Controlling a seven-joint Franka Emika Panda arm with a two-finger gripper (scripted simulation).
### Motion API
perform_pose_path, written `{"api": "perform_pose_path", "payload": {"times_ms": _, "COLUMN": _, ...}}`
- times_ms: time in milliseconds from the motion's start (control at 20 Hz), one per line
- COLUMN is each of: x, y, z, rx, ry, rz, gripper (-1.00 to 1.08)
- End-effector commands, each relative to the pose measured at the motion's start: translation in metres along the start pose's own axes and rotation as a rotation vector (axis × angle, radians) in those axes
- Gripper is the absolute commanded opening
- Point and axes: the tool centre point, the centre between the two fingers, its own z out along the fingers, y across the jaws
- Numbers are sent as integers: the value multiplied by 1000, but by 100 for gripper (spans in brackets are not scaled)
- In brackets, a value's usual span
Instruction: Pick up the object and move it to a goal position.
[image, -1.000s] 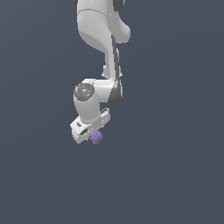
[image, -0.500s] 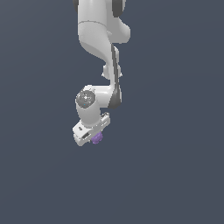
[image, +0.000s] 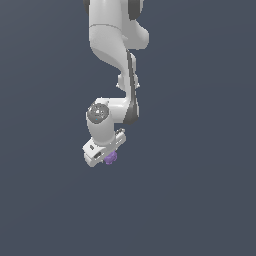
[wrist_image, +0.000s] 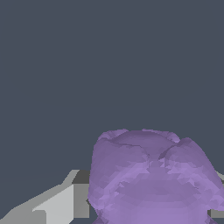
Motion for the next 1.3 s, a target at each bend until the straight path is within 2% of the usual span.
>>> {"api": "perform_pose_path", "payload": {"times_ms": 0, "x": 1, "y": -1, "z": 0, "rx": 0, "ry": 0, "rz": -1, "gripper": -100}}
{"api": "perform_pose_path", "payload": {"times_ms": 300, "x": 8, "y": -13, "z": -10, "rx": 0, "ry": 0, "rz": -1, "gripper": -100}}
{"api": "perform_pose_path", "payload": {"times_ms": 550, "x": 25, "y": -39, "z": -31, "rx": 0, "ry": 0, "rz": -1, "gripper": -100}}
{"api": "perform_pose_path", "payload": {"times_ms": 1250, "x": 104, "y": -164, "z": -131, "rx": -1, "ry": -2, "rz": -2, "gripper": -100}}
